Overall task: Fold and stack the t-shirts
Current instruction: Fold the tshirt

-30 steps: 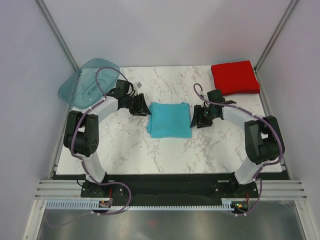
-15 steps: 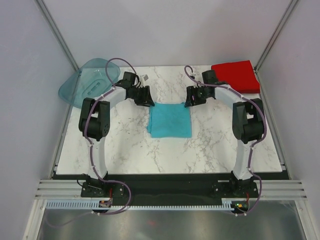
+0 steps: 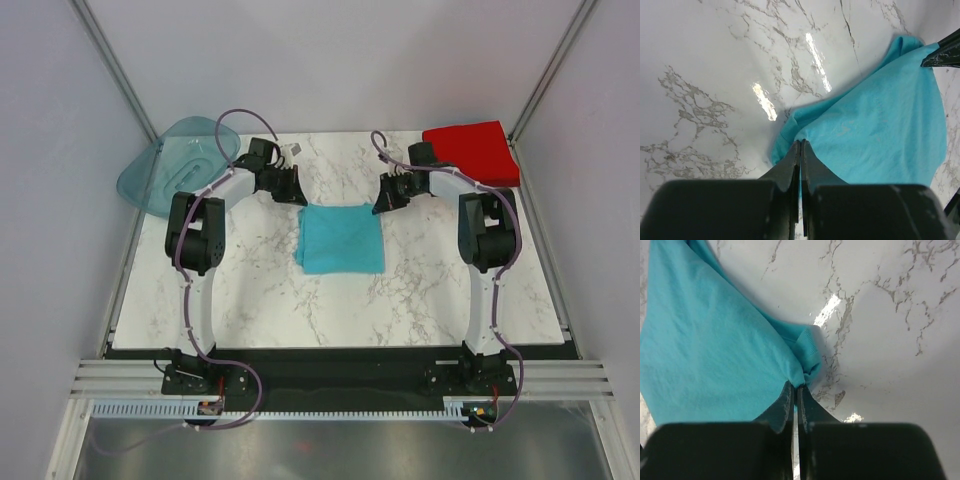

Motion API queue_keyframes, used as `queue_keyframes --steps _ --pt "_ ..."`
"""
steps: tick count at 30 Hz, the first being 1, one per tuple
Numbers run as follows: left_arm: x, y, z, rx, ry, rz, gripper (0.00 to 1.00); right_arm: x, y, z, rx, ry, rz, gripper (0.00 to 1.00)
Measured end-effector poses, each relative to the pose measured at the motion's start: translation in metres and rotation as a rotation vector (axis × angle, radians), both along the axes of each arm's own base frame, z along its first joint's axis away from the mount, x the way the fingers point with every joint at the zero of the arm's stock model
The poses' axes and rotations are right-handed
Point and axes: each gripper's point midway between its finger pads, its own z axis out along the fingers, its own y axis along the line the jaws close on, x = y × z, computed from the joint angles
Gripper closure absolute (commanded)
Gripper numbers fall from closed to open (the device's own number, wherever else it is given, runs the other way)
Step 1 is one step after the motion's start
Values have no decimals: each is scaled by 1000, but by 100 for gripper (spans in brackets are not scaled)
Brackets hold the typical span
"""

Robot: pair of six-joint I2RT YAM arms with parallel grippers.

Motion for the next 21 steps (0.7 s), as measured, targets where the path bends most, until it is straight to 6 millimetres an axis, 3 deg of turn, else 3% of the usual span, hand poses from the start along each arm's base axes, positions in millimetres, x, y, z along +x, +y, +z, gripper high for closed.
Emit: queue_keyframes --steps 5,10,13,16,21 --pt "6 5 1 21 -14 21 98 6 1 10 84 -8 0 99" --pt "12 18 -1 37 -13 62 98 14 1 16 139 -20 -23 72" --pt "17 26 0 33 -10 89 98 18 2 11 161 -8 -41 62" --pt "25 31 1 27 -16 106 98 20 2 3 178 21 -65 54" --pt "30 32 -16 24 19 124 98 23 3 2 207 46 -112 52"
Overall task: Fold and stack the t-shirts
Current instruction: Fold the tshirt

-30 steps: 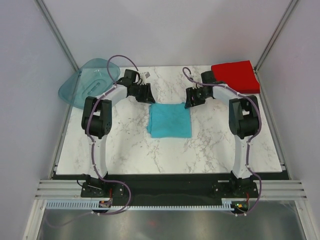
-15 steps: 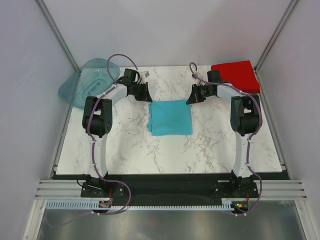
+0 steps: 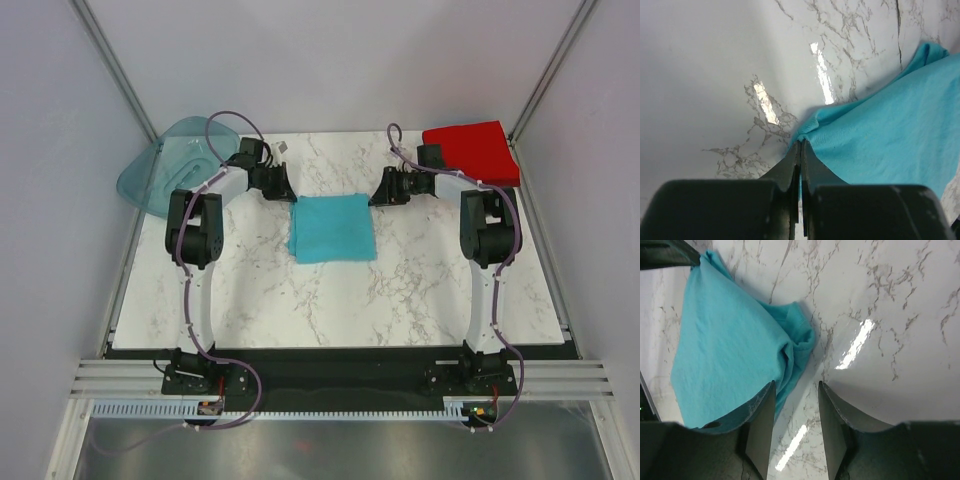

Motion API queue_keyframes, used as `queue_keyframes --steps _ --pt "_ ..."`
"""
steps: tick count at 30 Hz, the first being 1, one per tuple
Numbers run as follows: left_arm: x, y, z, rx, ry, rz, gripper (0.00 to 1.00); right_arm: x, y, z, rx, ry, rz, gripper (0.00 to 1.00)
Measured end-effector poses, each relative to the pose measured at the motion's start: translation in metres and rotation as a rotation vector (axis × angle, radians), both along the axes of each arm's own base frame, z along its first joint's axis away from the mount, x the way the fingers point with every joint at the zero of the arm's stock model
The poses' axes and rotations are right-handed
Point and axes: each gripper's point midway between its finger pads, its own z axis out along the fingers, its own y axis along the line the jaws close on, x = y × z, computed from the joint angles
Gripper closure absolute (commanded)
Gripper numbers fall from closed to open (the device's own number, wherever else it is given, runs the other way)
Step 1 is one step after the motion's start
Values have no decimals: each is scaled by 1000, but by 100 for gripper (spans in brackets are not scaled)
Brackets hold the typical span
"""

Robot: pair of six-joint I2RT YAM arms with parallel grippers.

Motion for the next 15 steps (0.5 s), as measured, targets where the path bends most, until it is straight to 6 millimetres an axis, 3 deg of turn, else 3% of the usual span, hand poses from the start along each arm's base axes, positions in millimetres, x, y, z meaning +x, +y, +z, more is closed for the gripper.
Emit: queue_keyframes --steps 11,14,15 --pt "7 -4 -5 -47 33 22 98 21 13 13 81 -34 -71 48" --pt "7 -4 -5 -51 38 29 98 22 16 7 87 -29 -75 62" --pt "8 -4 -5 -52 39 30 98 23 16 4 87 -25 -80 74"
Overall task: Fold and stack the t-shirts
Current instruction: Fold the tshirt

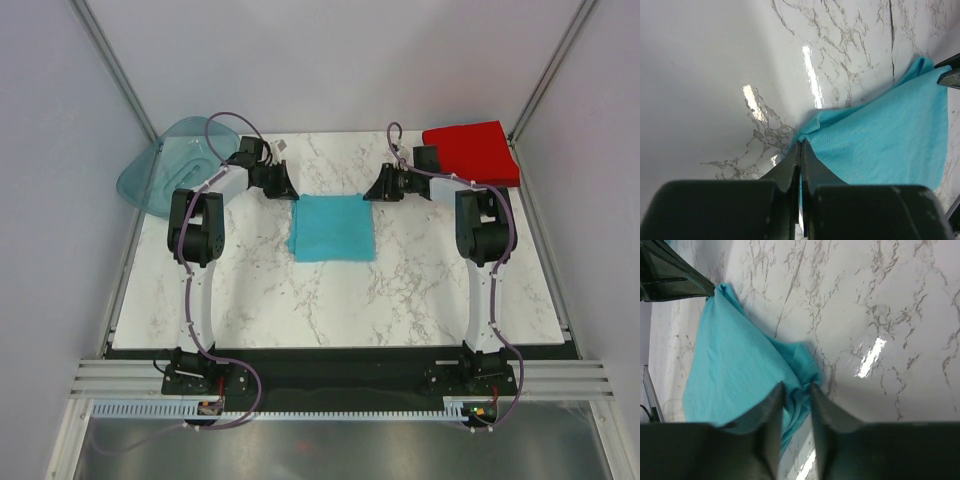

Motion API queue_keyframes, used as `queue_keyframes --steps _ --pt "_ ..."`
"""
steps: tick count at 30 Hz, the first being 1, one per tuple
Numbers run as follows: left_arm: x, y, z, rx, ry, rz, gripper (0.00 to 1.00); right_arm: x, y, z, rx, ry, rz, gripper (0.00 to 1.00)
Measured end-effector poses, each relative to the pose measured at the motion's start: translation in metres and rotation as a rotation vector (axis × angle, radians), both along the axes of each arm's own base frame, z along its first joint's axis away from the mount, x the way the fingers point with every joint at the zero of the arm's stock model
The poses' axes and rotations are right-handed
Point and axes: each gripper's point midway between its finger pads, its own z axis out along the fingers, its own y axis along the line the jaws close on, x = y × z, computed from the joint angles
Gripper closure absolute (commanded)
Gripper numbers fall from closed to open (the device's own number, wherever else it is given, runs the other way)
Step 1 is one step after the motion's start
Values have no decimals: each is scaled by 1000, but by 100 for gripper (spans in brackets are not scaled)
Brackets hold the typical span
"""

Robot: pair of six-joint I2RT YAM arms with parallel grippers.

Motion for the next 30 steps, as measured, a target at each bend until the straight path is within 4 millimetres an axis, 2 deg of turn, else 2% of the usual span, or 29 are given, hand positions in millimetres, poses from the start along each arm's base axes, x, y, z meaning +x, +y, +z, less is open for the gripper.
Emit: queue_keyframes --steps 3,8,11,12,15,19,23,25,26,29,30 --pt "1 1 -1 -11 9 9 98 0 1 -12 -2 29 -13 92" --pt "3 2 -1 -30 26 26 98 3 1 -14 3 33 -32 95" --pt "7 2 0 -41 28 31 98 5 1 -14 1 34 -44 85" --pt "9 2 1 -50 29 32 98 5 1 -14 1 34 -48 74" --pt "14 3 6 -91 39 36 84 7 0 -10 3 41 -66 56" --pt "22 8 23 -147 33 46 71 9 -5 4 -29 32 -107 54" --pt "25 11 55 -213 12 41 71 3 -10 27 -51 30 -135 54" --pt "22 13 78 -232 -12 41 70 -4 -10 45 -55 20 -142 58" --pt "19 13 92 -238 -32 39 71 -7 -10 51 -59 14 -143 67" --pt "-3 11 127 -245 -73 28 72 -29 3 69 -59 16 -124 86" --pt "-12 10 133 -245 -75 23 72 -35 9 71 -58 18 -111 89"
